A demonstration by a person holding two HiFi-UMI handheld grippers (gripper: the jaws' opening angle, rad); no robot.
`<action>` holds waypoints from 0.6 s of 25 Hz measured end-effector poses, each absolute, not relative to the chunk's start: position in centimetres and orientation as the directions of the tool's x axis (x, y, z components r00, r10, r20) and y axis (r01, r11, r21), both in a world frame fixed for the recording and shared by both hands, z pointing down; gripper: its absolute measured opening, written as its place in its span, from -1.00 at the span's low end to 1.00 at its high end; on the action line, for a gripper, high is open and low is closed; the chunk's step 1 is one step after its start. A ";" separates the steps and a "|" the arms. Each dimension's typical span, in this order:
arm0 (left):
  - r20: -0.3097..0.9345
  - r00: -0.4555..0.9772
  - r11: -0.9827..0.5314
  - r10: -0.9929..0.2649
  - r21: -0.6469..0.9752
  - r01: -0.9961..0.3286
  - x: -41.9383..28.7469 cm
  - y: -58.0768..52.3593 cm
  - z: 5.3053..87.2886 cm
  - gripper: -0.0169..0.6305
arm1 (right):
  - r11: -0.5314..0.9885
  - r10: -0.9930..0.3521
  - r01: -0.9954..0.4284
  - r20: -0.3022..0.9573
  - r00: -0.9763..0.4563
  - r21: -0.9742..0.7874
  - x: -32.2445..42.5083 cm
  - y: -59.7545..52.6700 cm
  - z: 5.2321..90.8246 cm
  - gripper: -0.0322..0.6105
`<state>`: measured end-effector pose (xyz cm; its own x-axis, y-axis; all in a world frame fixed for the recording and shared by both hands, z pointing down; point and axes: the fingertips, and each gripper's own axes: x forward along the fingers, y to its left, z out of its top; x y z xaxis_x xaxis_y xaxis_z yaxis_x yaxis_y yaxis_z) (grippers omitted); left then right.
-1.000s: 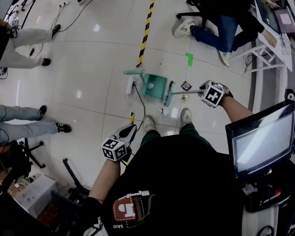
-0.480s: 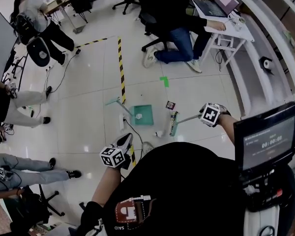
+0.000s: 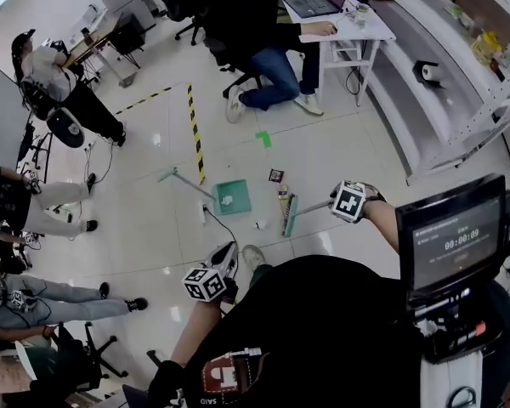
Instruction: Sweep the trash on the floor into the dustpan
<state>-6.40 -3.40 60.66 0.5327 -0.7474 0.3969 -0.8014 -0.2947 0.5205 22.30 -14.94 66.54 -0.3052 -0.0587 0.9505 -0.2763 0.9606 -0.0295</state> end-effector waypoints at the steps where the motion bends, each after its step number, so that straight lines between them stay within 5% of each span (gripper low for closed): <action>1: 0.403 0.531 -0.296 -0.745 0.514 -0.805 -5.8 -2.5 60.2 -0.94 | 0.957 -0.057 -0.289 0.950 -0.307 -0.036 23.2 -14.1 66.6 -0.62; 15: 0.401 0.515 -0.290 -0.758 0.500 -0.816 -7.7 11.2 58.6 -0.94 | 0.938 -0.006 -0.318 0.911 -0.412 -0.138 22.6 2.0 68.9 -0.62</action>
<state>-7.68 11.23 58.56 0.5148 -0.7578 0.4010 -0.8161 -0.2897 0.5001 22.55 1.95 68.90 -0.4124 -0.0059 0.9110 -0.3184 0.9378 -0.1381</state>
